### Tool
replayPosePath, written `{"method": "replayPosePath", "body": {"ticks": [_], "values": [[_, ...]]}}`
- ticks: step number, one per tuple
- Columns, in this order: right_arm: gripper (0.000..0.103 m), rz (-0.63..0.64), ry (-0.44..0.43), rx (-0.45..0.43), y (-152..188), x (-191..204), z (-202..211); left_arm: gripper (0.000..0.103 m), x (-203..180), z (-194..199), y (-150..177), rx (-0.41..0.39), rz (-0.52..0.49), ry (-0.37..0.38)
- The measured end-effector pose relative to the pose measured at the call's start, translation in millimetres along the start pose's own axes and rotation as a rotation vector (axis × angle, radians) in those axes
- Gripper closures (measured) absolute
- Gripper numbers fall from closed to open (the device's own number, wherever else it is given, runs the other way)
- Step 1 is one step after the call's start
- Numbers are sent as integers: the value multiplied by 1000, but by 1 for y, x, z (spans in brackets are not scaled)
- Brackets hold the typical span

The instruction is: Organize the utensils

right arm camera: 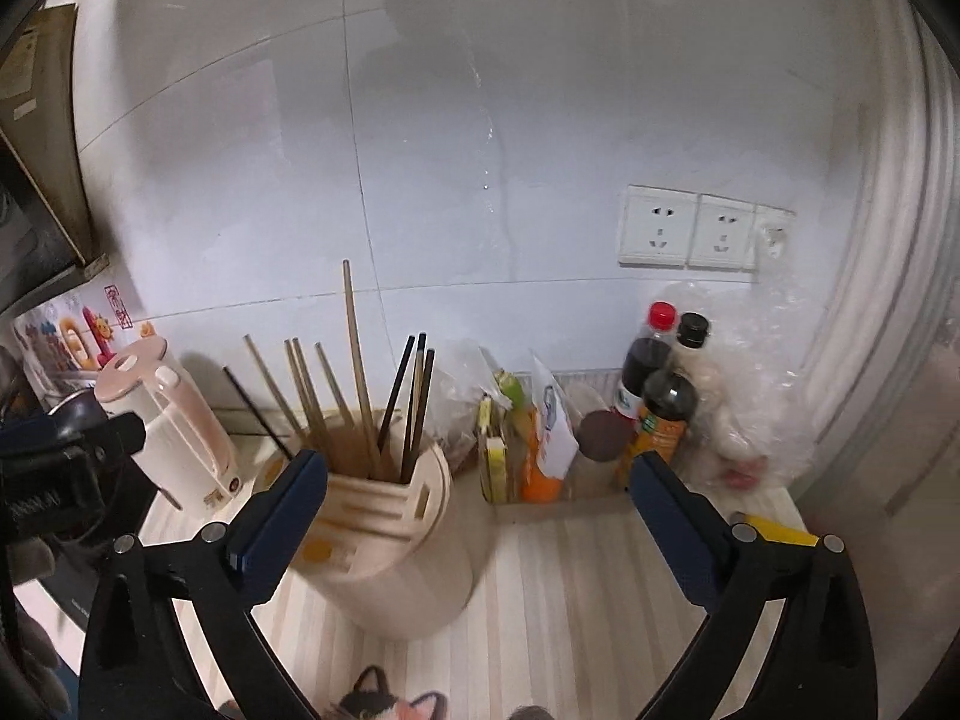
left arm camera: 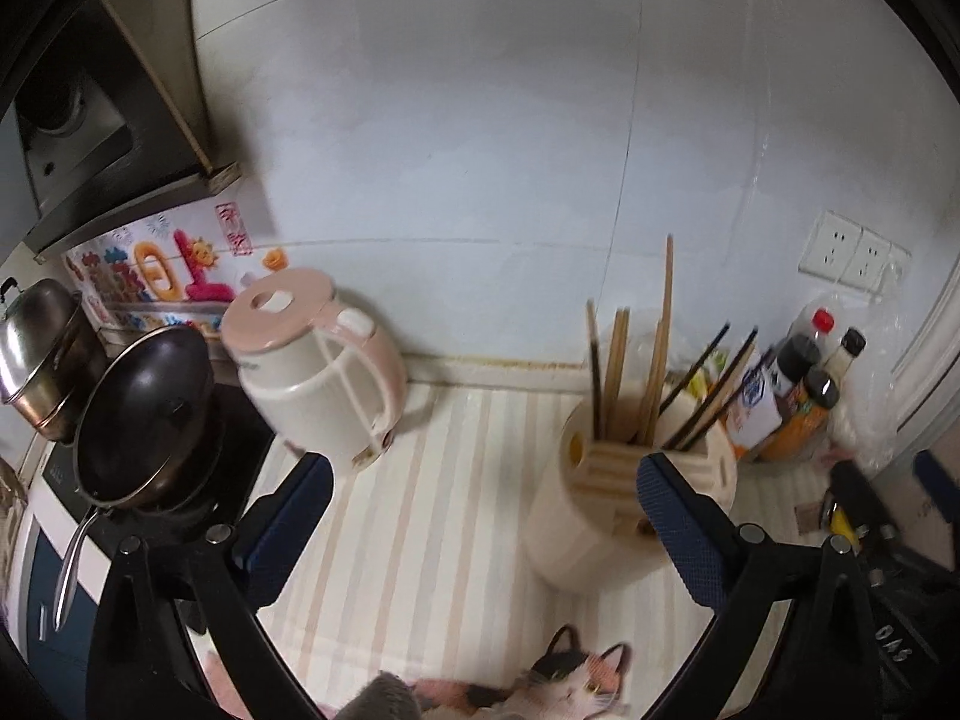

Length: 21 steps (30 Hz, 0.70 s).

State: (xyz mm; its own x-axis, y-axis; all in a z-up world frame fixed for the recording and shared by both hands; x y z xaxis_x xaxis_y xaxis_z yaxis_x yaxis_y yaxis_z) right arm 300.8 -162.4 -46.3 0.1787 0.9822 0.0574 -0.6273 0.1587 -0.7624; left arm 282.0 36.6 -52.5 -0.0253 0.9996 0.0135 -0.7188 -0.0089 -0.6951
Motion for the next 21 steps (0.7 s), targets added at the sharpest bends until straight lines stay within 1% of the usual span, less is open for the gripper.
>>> {"method": "replayPosePath", "body": {"ticks": [4,6,11,16,19,21], "values": [[1,-11,32,9,10,3,37,0,4,26,17,-5,-33,29],[1,-22,36,7,15,3,55,0,7,40,24,-18,-45,26],[1,-21,58,1,29,0,106,0,8,87,43,-37,-38,49],[1,-24,59,-28,33,-10,156,0,8,133,55,-92,-31,43],[1,-10,61,-63,33,-17,188,0,9,156,63,-107,-20,30],[1,-7,49,-69,34,-18,202,0,10,171,69,-114,-8,27]]}}
Point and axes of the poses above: each gripper's, at about its wrist camera, not at the fingertips, and z roughly against the way its jaws point, x to its left, y to its underside, the point moved 10 cm from there along -z, roughly the way its jaws point, and after that the axes turned 3 degrees about -x, right-handed, at the moved point
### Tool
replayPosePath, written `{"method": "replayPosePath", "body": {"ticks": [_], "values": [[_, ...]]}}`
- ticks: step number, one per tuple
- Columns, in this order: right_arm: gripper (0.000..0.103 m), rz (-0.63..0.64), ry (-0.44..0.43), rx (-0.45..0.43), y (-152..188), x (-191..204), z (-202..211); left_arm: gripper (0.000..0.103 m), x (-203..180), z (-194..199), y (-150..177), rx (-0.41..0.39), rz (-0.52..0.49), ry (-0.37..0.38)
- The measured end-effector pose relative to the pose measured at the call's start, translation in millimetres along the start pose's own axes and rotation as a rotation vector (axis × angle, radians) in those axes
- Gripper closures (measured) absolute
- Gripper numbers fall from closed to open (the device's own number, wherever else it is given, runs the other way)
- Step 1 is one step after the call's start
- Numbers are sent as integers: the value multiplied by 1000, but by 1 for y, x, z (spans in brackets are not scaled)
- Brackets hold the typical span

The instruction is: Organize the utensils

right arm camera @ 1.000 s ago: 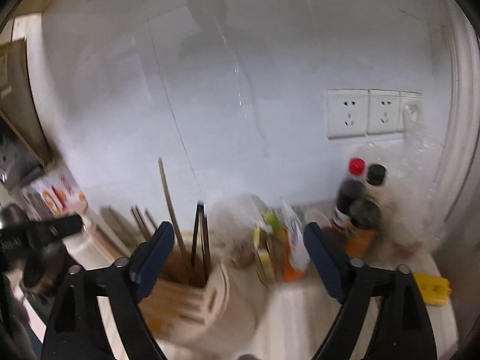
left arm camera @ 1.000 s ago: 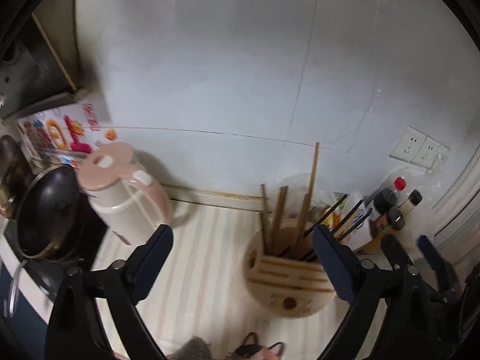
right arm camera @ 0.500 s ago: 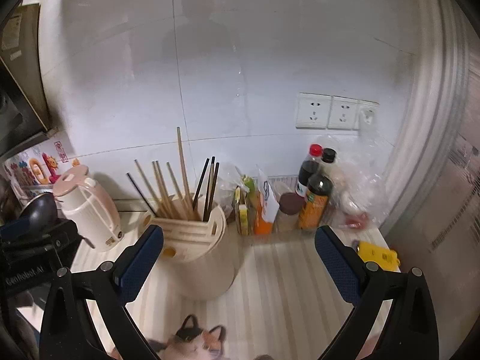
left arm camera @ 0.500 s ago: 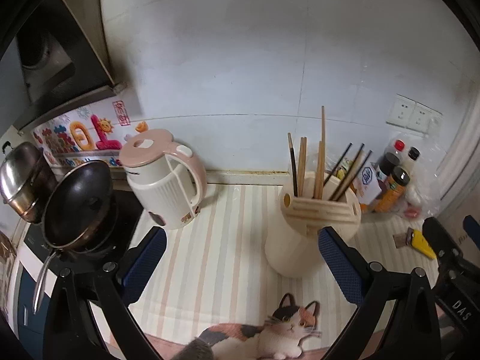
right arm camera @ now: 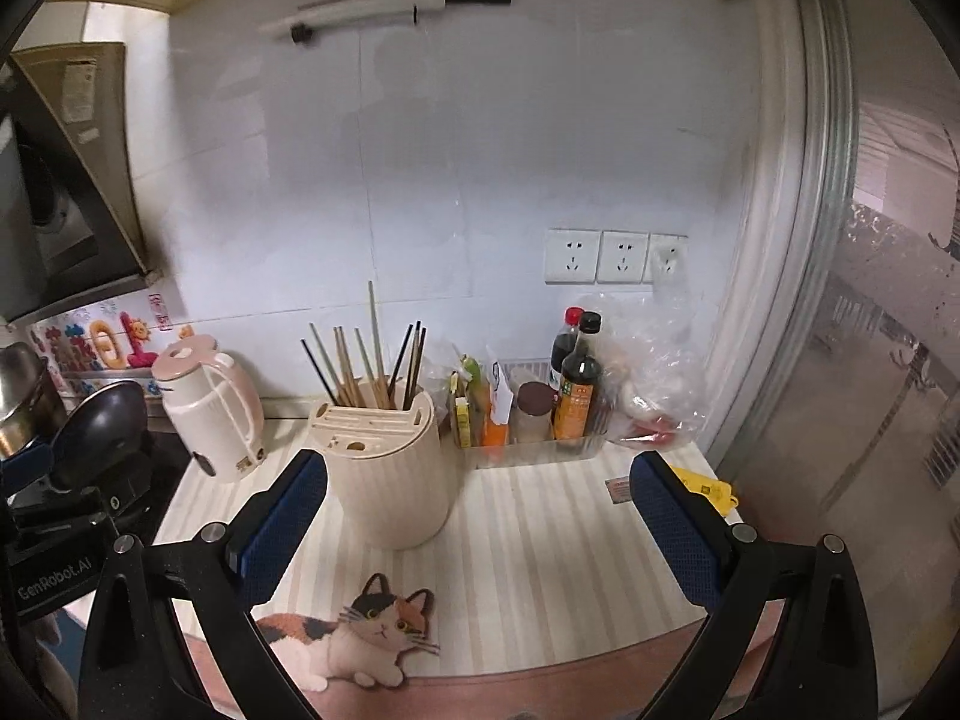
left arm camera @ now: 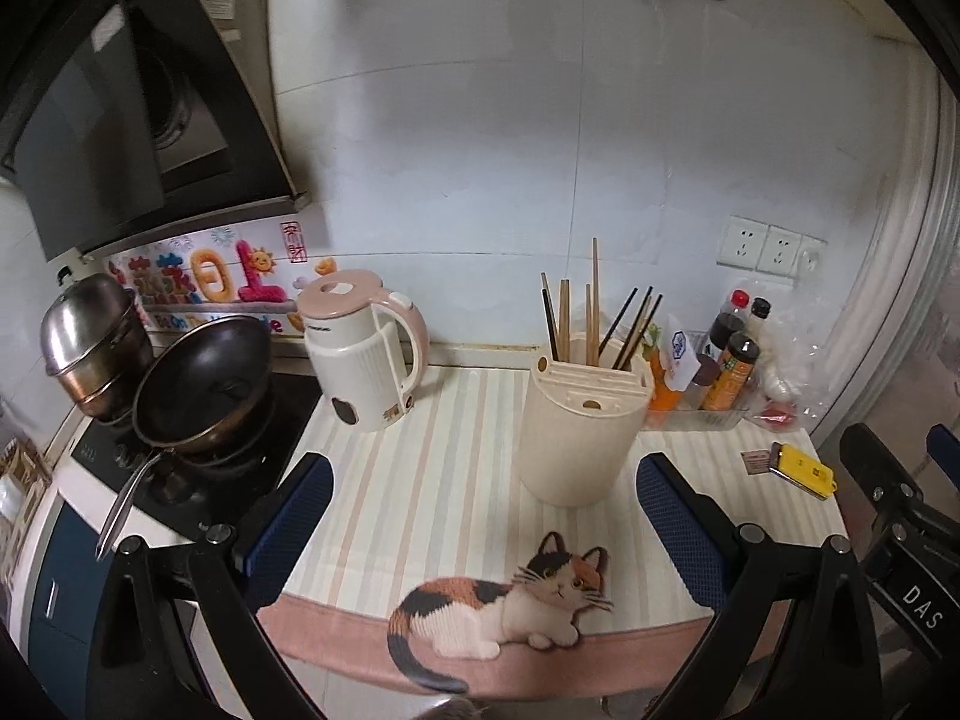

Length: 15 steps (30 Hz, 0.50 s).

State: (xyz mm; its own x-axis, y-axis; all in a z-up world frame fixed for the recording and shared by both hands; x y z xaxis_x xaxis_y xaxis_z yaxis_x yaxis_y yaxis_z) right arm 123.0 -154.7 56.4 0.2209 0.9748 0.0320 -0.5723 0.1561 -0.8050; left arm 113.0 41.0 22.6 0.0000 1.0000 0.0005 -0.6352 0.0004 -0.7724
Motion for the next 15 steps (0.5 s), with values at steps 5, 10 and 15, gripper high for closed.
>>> {"method": "replayPosePath", "body": {"ticks": [5,10,15], "values": [[0,13,-22,-24,2,-3,36,0,1,27,8,-21,6,-21],[0,14,-31,-24,7,-10,60,0,0,48,18,-29,4,-28],[0,9,-27,-24,11,-20,72,0,-2,60,24,-35,2,-36]]}}
Point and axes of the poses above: each gripper's, at about its wrist camera, not at the fingertips, and z roughly against the way its jaws point, x to its left, y to its underside, the point moved 10 cm from there along -z, roughly the way its jaws point, and after that the axes turned 3 degrees about -x, right-handed, at the moved point
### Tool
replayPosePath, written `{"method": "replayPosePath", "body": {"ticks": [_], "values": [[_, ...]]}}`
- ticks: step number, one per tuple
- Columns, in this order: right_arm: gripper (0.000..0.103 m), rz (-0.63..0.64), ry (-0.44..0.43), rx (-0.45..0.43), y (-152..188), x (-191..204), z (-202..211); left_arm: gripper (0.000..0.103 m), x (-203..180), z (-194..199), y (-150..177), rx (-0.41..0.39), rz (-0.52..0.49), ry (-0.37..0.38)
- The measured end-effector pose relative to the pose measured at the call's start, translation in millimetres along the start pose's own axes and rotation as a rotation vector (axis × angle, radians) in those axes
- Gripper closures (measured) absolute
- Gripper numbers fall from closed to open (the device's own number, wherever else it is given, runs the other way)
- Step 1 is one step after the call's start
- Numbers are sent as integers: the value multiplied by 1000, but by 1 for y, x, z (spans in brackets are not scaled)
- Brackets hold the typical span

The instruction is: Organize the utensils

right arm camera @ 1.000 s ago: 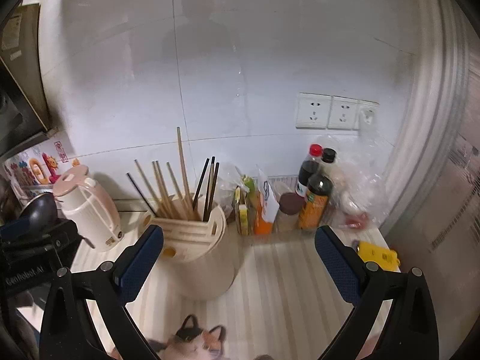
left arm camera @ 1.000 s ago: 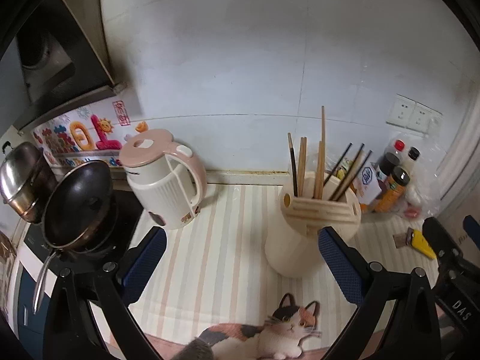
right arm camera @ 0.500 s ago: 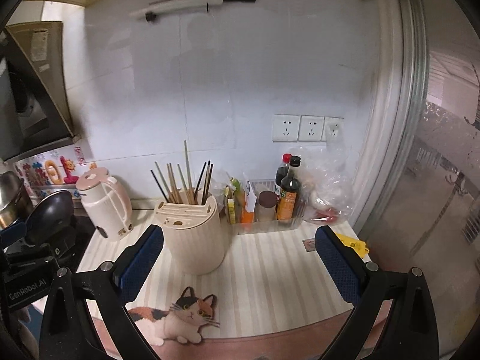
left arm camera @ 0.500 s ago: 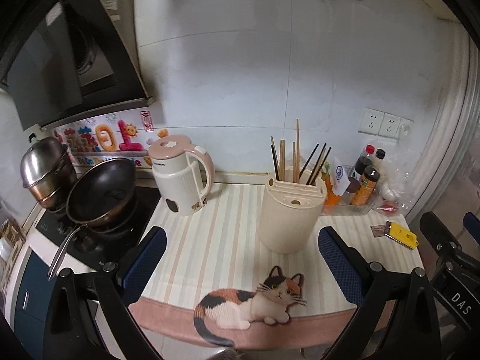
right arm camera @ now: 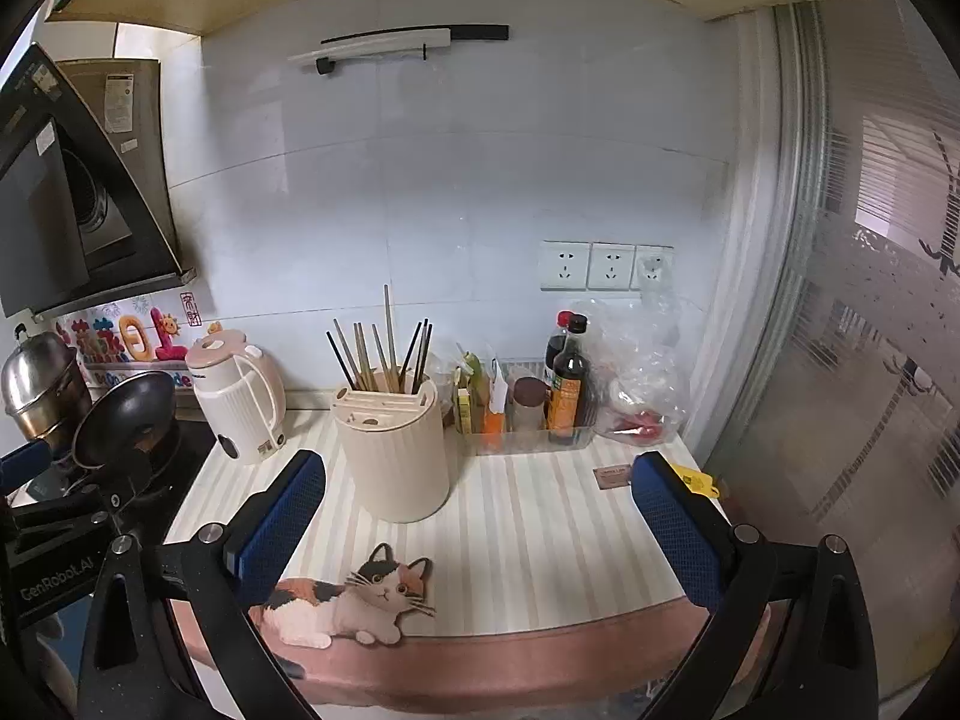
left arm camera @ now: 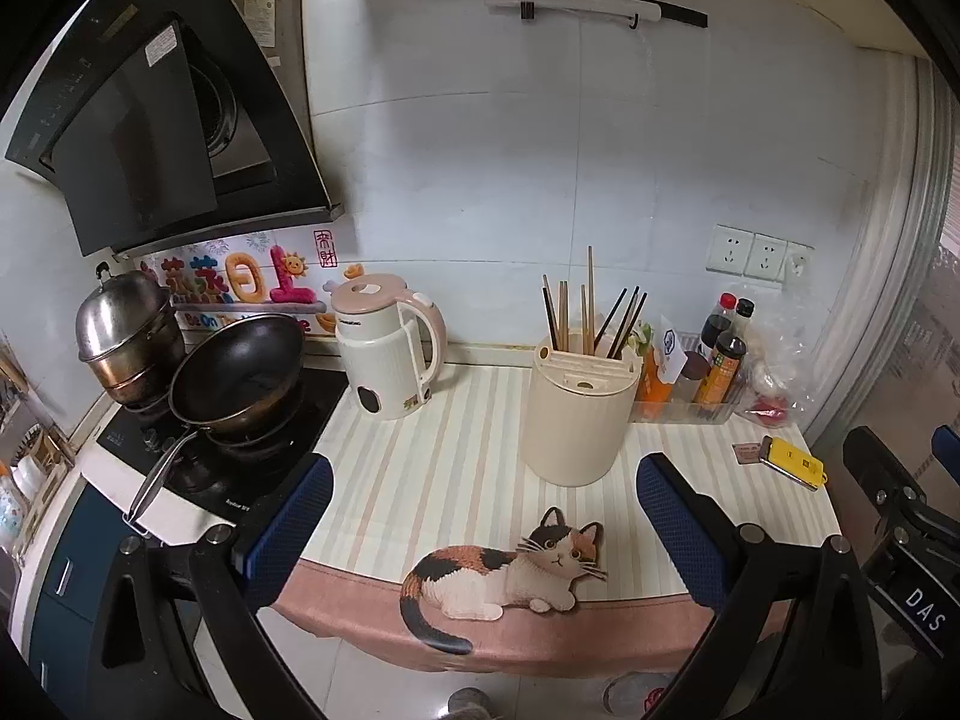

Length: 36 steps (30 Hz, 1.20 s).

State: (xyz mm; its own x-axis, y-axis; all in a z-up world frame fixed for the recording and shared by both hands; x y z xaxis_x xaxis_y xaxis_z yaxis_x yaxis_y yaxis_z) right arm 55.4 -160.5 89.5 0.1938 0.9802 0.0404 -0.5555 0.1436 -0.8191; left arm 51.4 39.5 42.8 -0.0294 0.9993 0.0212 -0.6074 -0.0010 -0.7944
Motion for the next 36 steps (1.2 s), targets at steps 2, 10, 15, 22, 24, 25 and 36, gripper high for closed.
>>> {"method": "replayPosePath", "body": {"ticks": [2,10,15,22,24,25,36], "values": [[0,0,-1,1,1,-2,2,0,-1,3,3,3,-3,1],[0,10,-3,-1,5,-4,11,0,-3,9,8,5,-3,1],[0,18,-14,7,7,-1,11,0,-4,15,11,7,-2,-4],[0,25,-24,10,9,-2,13,0,-2,17,13,5,3,-5],[0,26,-25,11,9,-2,13,0,-2,19,14,6,1,-3],[0,24,-25,12,9,-2,13,0,-2,18,13,6,1,-1],[0,24,-26,18,11,-6,13,0,-1,23,18,13,1,2]]}}
Point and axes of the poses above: each gripper's, at about its wrist camera, not at the fingertips, and z roughly against the way its jaws point, x to its left, y to its underside, the point moved 10 cm from there along -z, roughly the way its jaws point, and after that the axes turned 3 degrees about -x, right-handed, at the moved point
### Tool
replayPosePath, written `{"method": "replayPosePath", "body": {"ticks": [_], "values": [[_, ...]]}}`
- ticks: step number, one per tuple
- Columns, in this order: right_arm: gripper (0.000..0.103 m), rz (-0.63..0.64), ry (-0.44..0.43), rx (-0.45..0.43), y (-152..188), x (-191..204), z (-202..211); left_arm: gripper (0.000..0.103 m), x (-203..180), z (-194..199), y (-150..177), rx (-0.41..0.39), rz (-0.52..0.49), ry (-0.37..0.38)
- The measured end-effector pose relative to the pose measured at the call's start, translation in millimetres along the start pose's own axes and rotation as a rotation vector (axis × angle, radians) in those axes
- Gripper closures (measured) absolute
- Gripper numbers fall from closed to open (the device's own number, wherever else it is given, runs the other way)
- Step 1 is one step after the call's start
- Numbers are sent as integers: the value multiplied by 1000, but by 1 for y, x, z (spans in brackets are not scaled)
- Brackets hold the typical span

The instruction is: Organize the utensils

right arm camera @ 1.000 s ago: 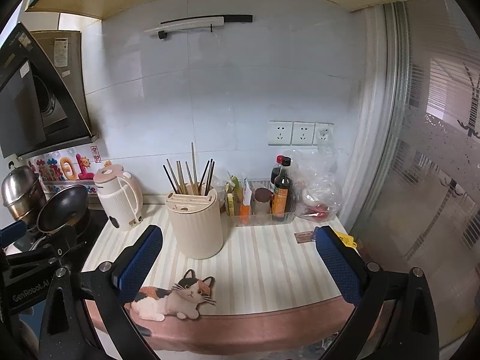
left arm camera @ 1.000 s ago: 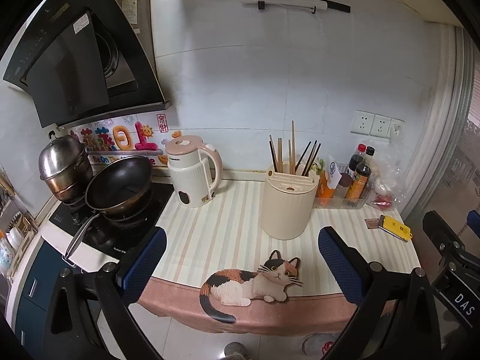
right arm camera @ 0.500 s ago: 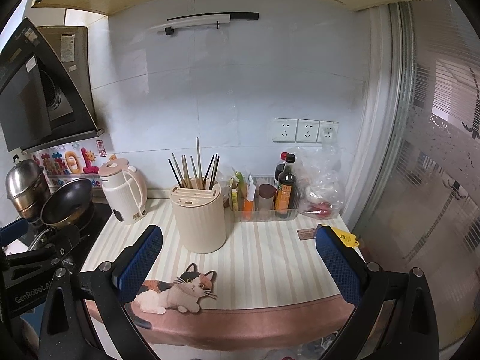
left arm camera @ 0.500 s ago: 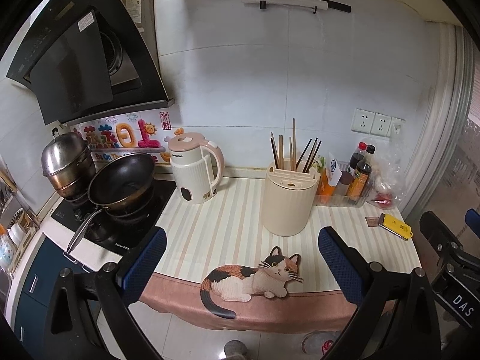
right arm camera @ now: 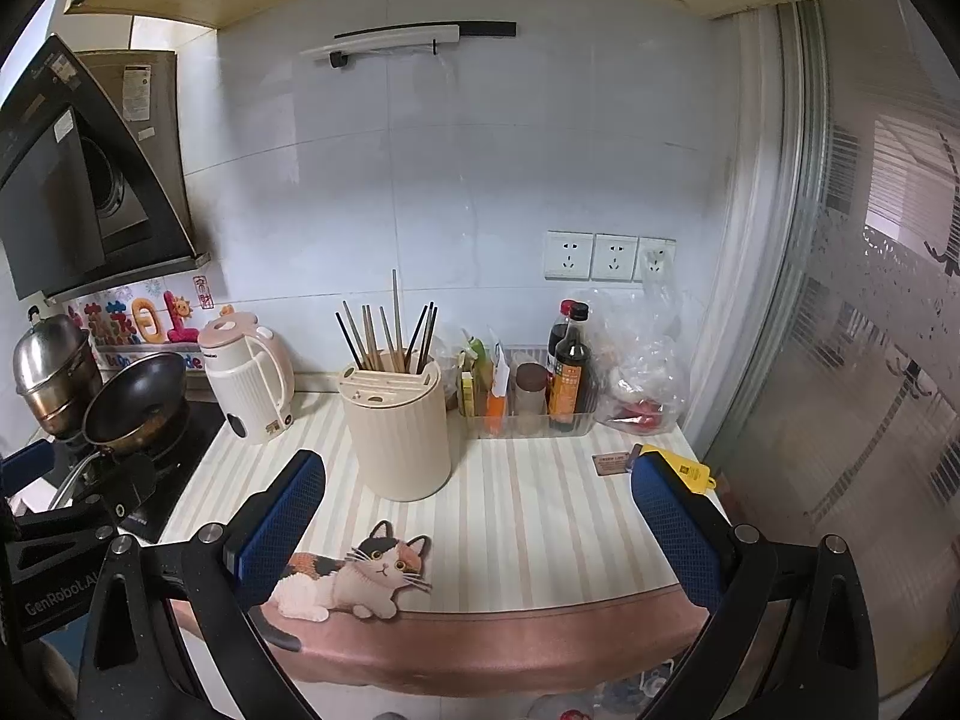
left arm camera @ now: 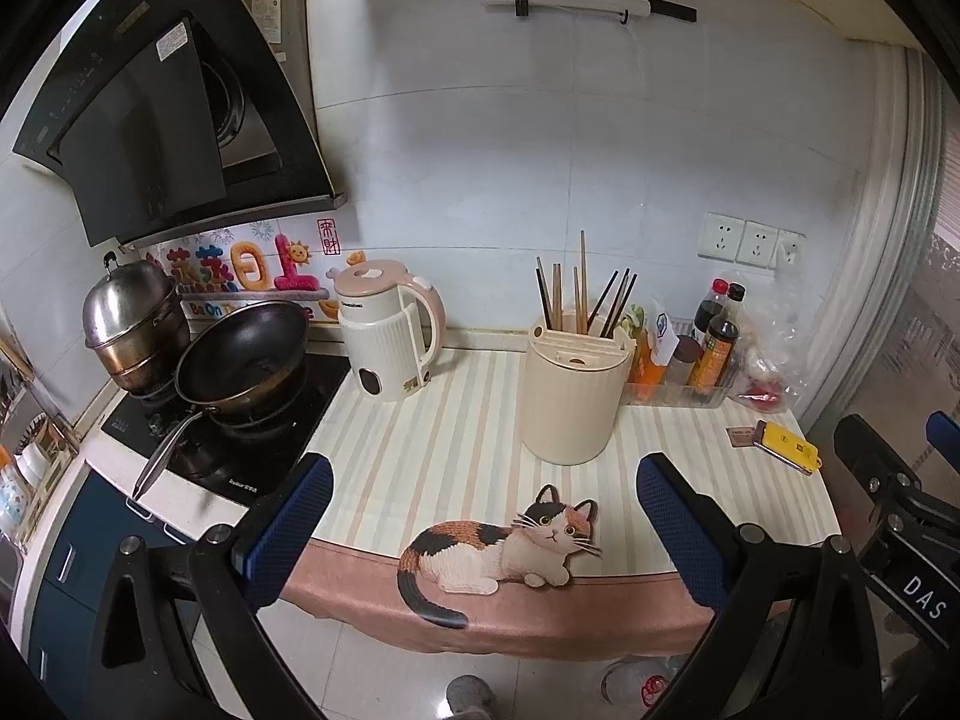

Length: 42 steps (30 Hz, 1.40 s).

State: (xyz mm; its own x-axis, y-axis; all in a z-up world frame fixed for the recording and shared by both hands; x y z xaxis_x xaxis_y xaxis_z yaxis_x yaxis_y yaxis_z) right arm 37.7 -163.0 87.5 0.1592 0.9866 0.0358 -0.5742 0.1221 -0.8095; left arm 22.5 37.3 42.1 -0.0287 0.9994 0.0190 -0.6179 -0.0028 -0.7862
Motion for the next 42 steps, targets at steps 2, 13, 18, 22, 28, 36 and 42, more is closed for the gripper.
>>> {"method": "replayPosePath", "body": {"ticks": [2,13,18,22,28,36,42], "values": [[0,3,-4,1,1,-1,0,0,0,0,0,0,0,2],[0,9,-6,5,2,-5,2,0,-1,0,1,-1,0,1],[0,9,-9,5,3,-6,2,0,0,1,2,-1,-2,4],[0,11,-7,7,3,-6,2,0,-1,1,2,-1,-2,4],[0,18,-8,13,5,-10,2,0,-1,1,2,-1,-4,7],[0,21,-13,11,4,-9,3,0,0,2,3,-2,-3,8],[0,24,-20,16,6,-7,3,0,1,4,4,-4,-5,10]]}}
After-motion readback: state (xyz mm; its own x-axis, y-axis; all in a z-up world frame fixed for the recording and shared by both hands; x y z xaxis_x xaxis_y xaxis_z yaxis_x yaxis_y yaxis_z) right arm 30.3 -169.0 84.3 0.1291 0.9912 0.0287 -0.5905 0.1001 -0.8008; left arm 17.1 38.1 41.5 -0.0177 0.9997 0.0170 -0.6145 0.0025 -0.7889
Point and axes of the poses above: each gripper's, at about its wrist camera, not at the fingertips, and z roughly against the way its jaws point, x to its left, y to its underside, the point moved 10 cm from there along -z, roughly the way its jaws point, and after that the axes turned 3 degrees about -x, right-handed, at the moved point
